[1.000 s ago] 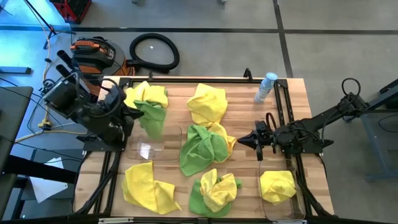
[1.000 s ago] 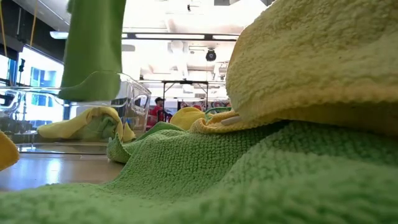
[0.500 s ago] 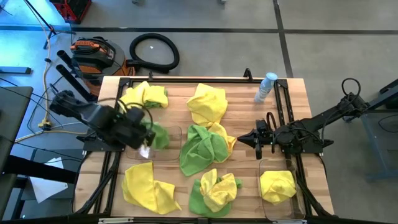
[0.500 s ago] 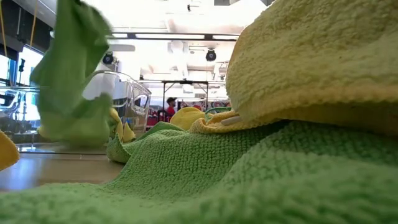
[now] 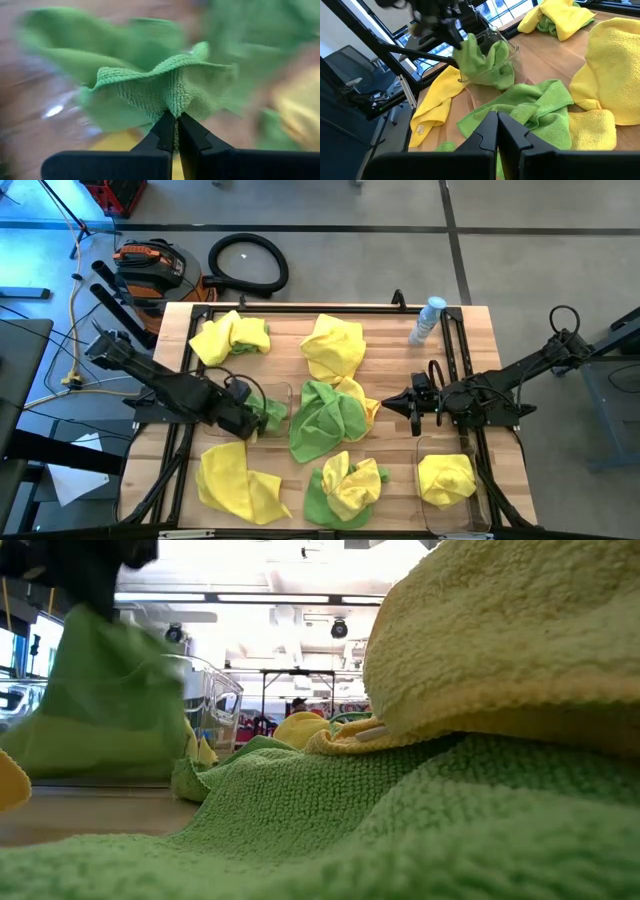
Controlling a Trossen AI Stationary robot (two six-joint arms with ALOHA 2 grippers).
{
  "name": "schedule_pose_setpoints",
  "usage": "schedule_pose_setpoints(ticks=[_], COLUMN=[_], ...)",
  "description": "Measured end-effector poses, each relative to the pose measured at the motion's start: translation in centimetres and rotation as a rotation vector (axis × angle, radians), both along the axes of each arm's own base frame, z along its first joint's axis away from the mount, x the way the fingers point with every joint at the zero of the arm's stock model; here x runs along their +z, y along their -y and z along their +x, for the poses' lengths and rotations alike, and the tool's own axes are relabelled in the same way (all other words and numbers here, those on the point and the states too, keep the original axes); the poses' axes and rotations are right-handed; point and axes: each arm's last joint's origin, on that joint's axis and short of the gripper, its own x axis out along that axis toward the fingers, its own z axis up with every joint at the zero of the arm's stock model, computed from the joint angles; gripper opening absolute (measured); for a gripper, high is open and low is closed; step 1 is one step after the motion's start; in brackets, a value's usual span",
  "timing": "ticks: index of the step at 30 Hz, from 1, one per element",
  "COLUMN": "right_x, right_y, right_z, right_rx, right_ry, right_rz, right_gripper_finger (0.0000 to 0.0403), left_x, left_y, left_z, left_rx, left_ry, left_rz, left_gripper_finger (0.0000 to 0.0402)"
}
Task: Sort microfiber towel by color & place in baskets
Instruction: Put the green towel into the left transparent bin
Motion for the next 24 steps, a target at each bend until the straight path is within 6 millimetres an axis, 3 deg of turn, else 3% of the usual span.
schedule_pose_setpoints(ticks=[6,15,24], right_x=[0.0,0.0,0.0], right_y=[0.0,0.0,0.0], right_z=[0.0,0.0,0.0], right_rx=[0.000,-0.005,-0.006], right_ry=[0.000,0.001,0.001], right_rz=[0.000,0.020,0.023], right_gripper_finger=[0.0000,0.0000,0.0000], left_x=[-3.1,-7.4,-10.4], left_y=[-0.7,-1.3,-2.2], left_z=[-0.1,0.9,2.9], left_rx=[0.153,0.220,0.204], left_ry=[-0.124,-0.206,-0.299], left_rz=[0.002,0.038,-0.005], left_gripper_finger=[0.0000,0.0003,0.0064])
